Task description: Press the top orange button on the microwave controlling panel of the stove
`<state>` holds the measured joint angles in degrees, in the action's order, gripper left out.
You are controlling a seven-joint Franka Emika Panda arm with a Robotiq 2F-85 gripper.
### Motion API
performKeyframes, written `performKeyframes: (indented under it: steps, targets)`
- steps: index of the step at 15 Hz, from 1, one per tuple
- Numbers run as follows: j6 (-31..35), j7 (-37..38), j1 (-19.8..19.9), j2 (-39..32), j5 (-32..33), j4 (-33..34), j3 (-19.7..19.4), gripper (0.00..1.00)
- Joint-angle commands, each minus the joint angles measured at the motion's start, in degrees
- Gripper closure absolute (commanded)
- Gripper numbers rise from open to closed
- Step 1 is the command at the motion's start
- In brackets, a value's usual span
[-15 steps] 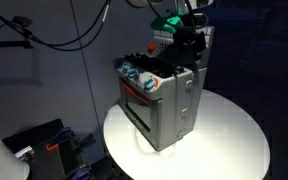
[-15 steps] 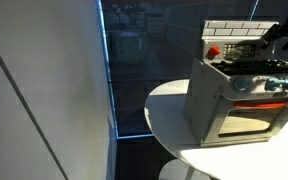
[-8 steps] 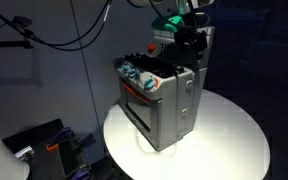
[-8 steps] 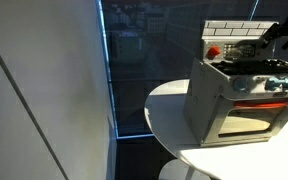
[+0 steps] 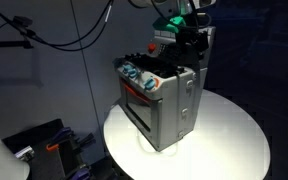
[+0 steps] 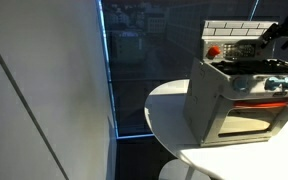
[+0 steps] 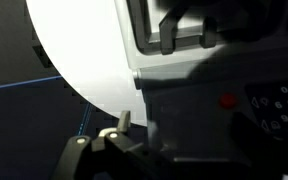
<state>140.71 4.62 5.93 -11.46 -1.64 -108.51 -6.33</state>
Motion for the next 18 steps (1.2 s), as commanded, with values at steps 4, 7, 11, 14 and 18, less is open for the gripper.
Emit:
performKeyframes:
  steps: [4, 7, 11, 14, 18]
  targets:
    - [-2.00, -0.28, 0.38, 0.51, -0.55, 0.46, -0.01, 0.00]
    - [-3.81, -0.93, 0.38, 2.32, -0.39, -1.15, 0.04, 0.00]
    - [-5.63, -0.91, 0.26, 4.64, 0.02, -3.51, -0.01, 0.00]
    - [-8.21, -1.61, 0.27, 6.67, -0.49, -5.44, 0.15, 0.00]
    - [-13.40, -2.17, 0.04, 10.15, -0.30, -8.04, 0.32, 0.00]
